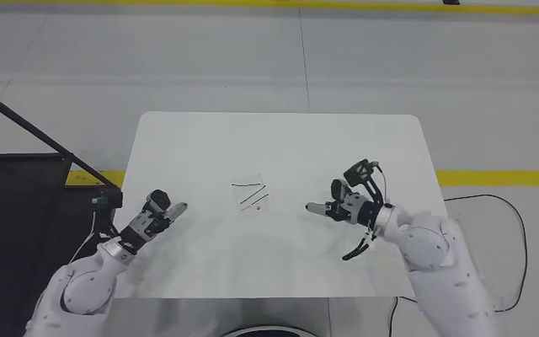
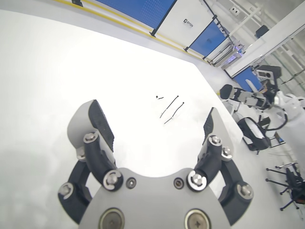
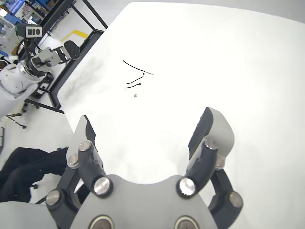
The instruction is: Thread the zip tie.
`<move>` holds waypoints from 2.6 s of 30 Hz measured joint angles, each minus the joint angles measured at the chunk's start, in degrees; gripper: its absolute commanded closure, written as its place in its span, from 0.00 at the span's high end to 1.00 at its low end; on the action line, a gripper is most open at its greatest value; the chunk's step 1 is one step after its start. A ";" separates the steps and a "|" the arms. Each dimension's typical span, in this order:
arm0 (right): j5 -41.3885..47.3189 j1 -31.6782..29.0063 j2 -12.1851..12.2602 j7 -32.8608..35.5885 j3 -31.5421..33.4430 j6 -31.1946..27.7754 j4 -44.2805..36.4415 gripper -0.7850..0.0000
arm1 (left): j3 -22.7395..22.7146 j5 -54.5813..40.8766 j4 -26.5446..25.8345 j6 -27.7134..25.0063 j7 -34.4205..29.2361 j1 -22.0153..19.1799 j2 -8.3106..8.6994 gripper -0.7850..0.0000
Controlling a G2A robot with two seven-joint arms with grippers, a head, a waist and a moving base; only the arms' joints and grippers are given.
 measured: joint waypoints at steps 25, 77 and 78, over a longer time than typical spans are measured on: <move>11.27 18.48 -2.47 14.50 -13.03 5.53 15.35 1.00 | -0.30 -24.91 2.80 -4.53 -19.06 -2.61 1.90 1.00; 14.40 49.02 -22.51 10.71 -44.97 10.24 59.88 0.29 | 3.32 -33.98 4.11 -4.08 -28.46 -5.33 2.80 1.00; 14.30 49.02 -22.62 10.69 -44.95 10.16 59.98 0.29 | 3.32 -33.98 4.11 -4.08 -28.46 -5.33 2.80 1.00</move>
